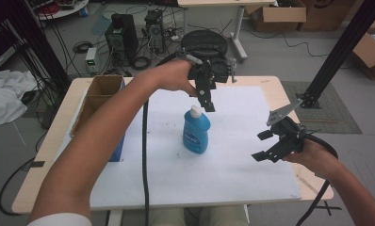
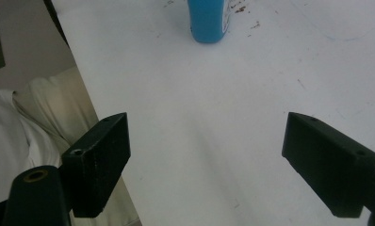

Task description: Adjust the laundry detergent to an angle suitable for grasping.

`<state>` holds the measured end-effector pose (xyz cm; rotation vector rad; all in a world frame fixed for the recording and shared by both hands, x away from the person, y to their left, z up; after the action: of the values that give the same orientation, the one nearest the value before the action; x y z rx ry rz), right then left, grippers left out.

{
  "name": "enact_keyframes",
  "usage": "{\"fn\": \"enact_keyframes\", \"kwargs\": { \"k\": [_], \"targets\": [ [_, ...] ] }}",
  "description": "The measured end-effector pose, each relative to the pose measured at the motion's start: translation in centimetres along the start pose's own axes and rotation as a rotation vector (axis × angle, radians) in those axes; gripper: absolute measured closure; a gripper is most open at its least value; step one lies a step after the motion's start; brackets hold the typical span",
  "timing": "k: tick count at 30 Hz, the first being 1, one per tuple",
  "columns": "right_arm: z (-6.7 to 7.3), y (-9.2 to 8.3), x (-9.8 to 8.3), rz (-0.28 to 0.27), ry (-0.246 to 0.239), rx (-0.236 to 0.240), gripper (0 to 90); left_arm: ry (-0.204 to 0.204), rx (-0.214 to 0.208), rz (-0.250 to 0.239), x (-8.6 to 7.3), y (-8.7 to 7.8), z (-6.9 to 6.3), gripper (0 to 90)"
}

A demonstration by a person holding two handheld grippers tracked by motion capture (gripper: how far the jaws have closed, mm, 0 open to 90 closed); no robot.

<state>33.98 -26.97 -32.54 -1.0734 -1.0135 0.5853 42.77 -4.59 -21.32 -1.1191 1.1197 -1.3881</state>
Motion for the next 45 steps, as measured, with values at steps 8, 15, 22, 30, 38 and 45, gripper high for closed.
{"fn": "enact_keyframes", "kwargs": {
  "k": [8,15,22,30,38,45],
  "targets": [
    [0.1,0.4,0.8,-0.033,-0.002,-0.009,15.7,-0.043,0.007,0.021,-2.8,-0.2,0.2,19.9],
    [0.3,0.9,1.4,-0.072,0.012,-0.024,16.0,-0.061,0.008,0.039,-4.2,-0.1,0.2,20.0],
    [0.4,1.4,2.4,-0.182,0.038,-0.069,15.0,-0.068,0.007,0.057,-5.6,0.1,0.1,20.0],
    [0.5,1.9,2.9,-0.290,0.058,-0.108,15.2,-0.067,0.007,0.080,-6.4,0.3,-0.2,20.0],
    [0.8,3.4,3.2,-0.341,0.078,-0.104,15.3,-0.042,0.009,0.106,-6.9,0.9,-0.7,19.9],
    [0.7,4.5,3.7,-0.355,0.083,-0.090,15.3,-0.030,0.007,0.132,-7.4,1.3,-1.2,19.9]
  ]
}}
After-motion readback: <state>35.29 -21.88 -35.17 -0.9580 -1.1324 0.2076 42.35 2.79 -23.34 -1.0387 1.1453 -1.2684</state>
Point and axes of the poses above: each handheld gripper's, and its own axes: y roughly forward along the jaws, x roughly out of its top, z roughly to its left, the point moved 3 cm from there along y, roughly forward along the jaws, and after that the axes turned 11 degrees about z, right-handed, at the moved point
